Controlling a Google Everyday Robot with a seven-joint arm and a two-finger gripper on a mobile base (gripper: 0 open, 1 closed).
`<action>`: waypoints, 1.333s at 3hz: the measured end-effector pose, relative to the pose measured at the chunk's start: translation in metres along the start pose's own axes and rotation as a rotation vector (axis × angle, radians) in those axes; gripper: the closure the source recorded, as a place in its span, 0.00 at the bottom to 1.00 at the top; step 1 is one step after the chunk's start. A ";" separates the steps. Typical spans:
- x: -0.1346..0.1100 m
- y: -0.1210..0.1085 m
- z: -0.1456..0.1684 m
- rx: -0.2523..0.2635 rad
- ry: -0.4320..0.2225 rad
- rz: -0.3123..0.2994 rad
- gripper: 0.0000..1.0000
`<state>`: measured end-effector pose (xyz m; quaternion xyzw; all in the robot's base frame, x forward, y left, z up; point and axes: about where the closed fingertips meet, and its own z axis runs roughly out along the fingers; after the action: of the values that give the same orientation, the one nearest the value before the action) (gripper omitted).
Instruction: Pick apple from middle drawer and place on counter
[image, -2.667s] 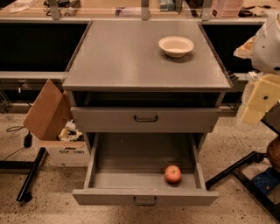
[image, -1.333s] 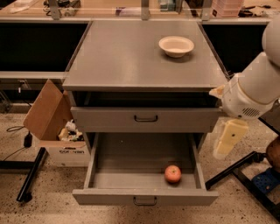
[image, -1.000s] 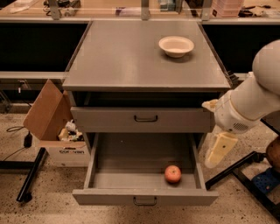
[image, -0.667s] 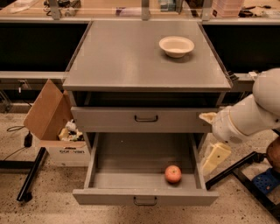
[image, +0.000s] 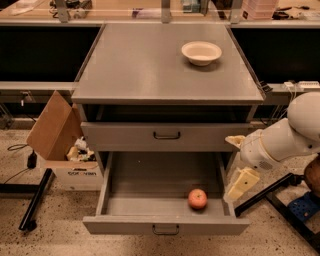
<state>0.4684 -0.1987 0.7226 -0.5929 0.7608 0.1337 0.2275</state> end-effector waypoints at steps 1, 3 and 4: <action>0.028 -0.004 0.042 -0.006 0.036 -0.011 0.00; 0.071 -0.006 0.126 -0.018 0.033 -0.044 0.00; 0.082 -0.021 0.167 -0.031 0.016 -0.038 0.00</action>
Offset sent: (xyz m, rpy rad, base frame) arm 0.0156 -0.0092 -0.1592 -0.0637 -0.0091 0.0453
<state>0.5043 -0.1945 0.5388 -0.6118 0.7490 0.1362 0.2146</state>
